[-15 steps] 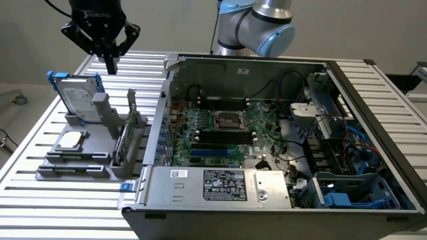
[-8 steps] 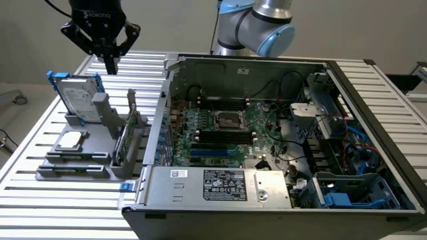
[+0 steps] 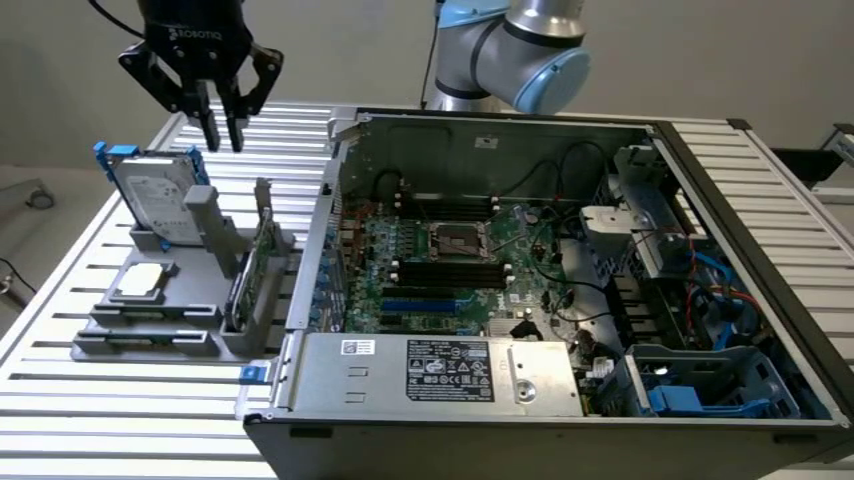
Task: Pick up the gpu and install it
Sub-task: 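Pick up the gpu and move the gpu toward the slot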
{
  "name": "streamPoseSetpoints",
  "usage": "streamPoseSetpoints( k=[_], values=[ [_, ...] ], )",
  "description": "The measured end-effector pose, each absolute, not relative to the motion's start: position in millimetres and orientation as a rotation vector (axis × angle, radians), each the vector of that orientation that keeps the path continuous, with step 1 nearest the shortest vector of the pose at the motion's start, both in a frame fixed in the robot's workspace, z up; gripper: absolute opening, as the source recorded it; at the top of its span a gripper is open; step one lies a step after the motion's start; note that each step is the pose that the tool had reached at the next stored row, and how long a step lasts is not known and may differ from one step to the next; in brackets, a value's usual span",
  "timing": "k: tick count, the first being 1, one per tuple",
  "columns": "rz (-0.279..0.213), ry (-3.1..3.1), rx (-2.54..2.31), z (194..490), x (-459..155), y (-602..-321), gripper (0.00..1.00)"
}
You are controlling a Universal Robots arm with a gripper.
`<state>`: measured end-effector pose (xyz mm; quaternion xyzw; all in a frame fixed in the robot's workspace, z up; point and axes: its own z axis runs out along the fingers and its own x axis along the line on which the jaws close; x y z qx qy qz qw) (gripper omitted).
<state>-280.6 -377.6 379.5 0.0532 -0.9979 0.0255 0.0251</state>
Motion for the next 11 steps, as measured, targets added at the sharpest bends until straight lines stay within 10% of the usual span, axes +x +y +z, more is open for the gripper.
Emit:
streamPoseSetpoints(
  k=[11],
  values=[
    [0.08,-3.087,0.149,360,-283,-385,0.3]
  ],
)
